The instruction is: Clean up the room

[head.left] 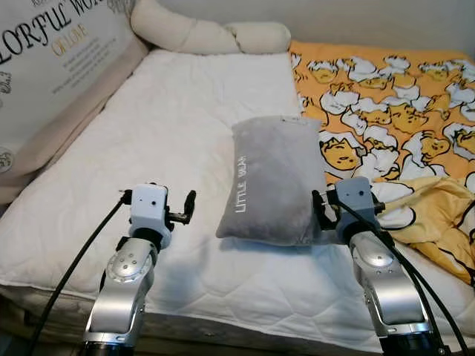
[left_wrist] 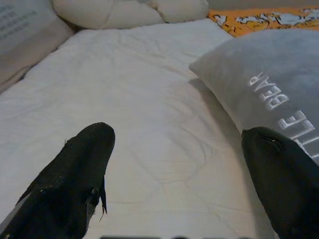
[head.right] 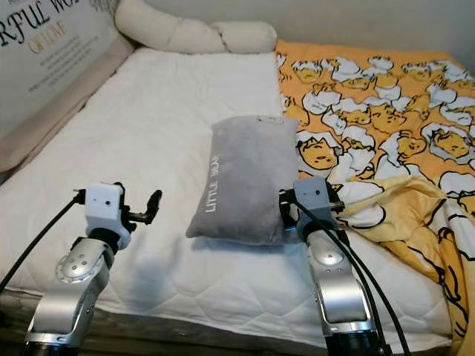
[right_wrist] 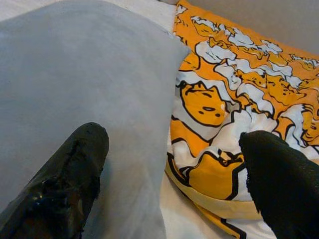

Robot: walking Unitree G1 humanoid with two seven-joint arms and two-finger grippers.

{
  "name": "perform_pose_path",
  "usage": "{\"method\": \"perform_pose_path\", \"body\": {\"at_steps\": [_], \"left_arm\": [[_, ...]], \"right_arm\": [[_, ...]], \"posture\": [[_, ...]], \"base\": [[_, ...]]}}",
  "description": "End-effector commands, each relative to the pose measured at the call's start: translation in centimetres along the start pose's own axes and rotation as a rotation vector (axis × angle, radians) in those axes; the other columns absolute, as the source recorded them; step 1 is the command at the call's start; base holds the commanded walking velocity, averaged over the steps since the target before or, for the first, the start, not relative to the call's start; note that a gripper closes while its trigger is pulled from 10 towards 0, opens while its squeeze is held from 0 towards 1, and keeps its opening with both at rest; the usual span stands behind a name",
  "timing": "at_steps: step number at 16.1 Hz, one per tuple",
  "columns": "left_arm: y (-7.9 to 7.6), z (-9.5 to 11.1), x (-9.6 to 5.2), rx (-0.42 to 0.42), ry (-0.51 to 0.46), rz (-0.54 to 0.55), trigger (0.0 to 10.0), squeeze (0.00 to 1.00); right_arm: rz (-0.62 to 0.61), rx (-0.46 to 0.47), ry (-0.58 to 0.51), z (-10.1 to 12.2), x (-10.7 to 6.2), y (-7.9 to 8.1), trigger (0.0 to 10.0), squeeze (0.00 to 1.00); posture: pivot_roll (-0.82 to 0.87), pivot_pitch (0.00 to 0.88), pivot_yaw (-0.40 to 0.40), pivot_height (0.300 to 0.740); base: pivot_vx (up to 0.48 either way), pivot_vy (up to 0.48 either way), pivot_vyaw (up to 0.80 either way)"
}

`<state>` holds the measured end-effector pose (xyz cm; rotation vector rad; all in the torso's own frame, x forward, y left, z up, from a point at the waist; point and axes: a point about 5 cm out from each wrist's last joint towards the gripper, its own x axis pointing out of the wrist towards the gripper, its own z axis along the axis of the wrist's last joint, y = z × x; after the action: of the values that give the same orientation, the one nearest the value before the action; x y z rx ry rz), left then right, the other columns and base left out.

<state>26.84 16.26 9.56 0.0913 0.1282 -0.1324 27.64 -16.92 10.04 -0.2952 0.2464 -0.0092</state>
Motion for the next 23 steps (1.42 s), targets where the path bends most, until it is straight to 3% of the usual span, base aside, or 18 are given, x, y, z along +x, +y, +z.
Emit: {"method": "perform_pose_path", "body": {"at_steps": [1, 3, 5, 6, 9, 11, 13, 15, 16, 19, 20, 23], "left_arm": [[0.0, 0.0, 0.4, 0.025, 0.010, -0.012, 10.0, 0.00], [-0.1, -0.2, 1.4, 0.074, 0.029, -0.043, 10.0, 0.00], [0.0, -0.4, 3.5, 0.091, 0.049, -0.061, 10.0, 0.00], [-0.1, -0.3, 5.8, 0.110, 0.086, -0.072, 10.0, 0.00], [-1.3, 0.0, 8.4, 0.185, 0.149, -0.132, 10.0, 0.00], [-2.5, -0.8, 9.1, 0.249, 0.223, -0.142, 10.0, 0.00], [-3.1, -1.8, 9.2, 0.307, 0.274, -0.136, 10.0, 0.00], [-5.4, -3.2, 8.7, 0.256, 0.331, -0.191, 10.0, 0.00], [-6.7, -3.8, 8.4, 0.280, 0.340, -0.247, 10.0, 0.00], [-8.5, -4.8, 7.6, 0.308, 0.353, -0.341, 10.0, 0.00], [-8.8, -4.9, 7.5, 0.261, 0.359, -0.350, 10.0, 0.00], [-9.0, -4.6, 7.7, 0.130, 0.355, -0.343, 10.0, 0.00]], "right_arm": [[-0.024, 0.001, -0.004, 0.1, 0.4, -0.9, 10.0, 0.00], [-0.071, -0.004, -0.012, 0.3, 1.6, -2.5, 10.0, 0.00], [-0.104, 0.007, -0.011, 0.6, 2.9, -4.2, 10.0, 0.00], [-0.126, -0.016, 0.003, 0.6, 4.1, -5.5, 10.0, 0.00], [-0.108, -0.098, 0.044, 0.2, 5.7, -6.7, 10.0, 0.00], [-0.110, -0.141, 0.096, -0.7, 6.3, -7.2, 10.0, 0.00], [-0.100, -0.129, 0.117, -1.5, 6.6, -6.9, 10.0, 0.00], [-0.006, -0.115, 0.139, -2.6, 6.7, -4.4, 10.0, 0.00], [0.056, -0.116, 0.136, -3.0, 6.6, -2.8, 10.0, 0.00], [0.187, -0.094, 0.105, -3.0, 6.4, 0.3, 10.0, 0.00], [0.243, -0.087, 0.093, -2.8, 6.3, 1.3, 10.0, 0.00], [0.306, -0.048, 0.080, -2.3, 6.3, 2.4, 10.0, 0.00]], "posture": [[0.01, 0.000, 0.014, 0.740], [0.00, 0.000, 0.019, 0.740], [-0.01, 0.000, 0.021, 0.740], [-0.02, 0.000, 0.023, 0.740], [-0.07, 0.000, 0.051, 0.740], [-0.10, 0.000, 0.073, 0.740], [-0.13, 0.000, 0.085, 0.740], [-0.14, 0.000, 0.087, 0.740], [-0.14, 0.000, 0.085, 0.740], [-0.14, 0.000, 0.083, 0.740], [-0.14, 0.000, 0.083, 0.740], [-0.14, 0.000, 0.079, 0.740]], "base": [[0.000, 0.000, 0.00], [0.000, 0.000, 0.00], [0.000, 0.000, 0.00], [0.000, 0.000, 0.00], [0.000, 0.000, 0.00], [0.000, 0.000, 0.00], [0.000, 0.000, 0.00], [0.000, 0.000, 0.00], [0.000, 0.000, 0.00], [0.000, 0.000, 0.00], [0.000, 0.000, 0.00], [0.000, 0.000, 0.00]]}}
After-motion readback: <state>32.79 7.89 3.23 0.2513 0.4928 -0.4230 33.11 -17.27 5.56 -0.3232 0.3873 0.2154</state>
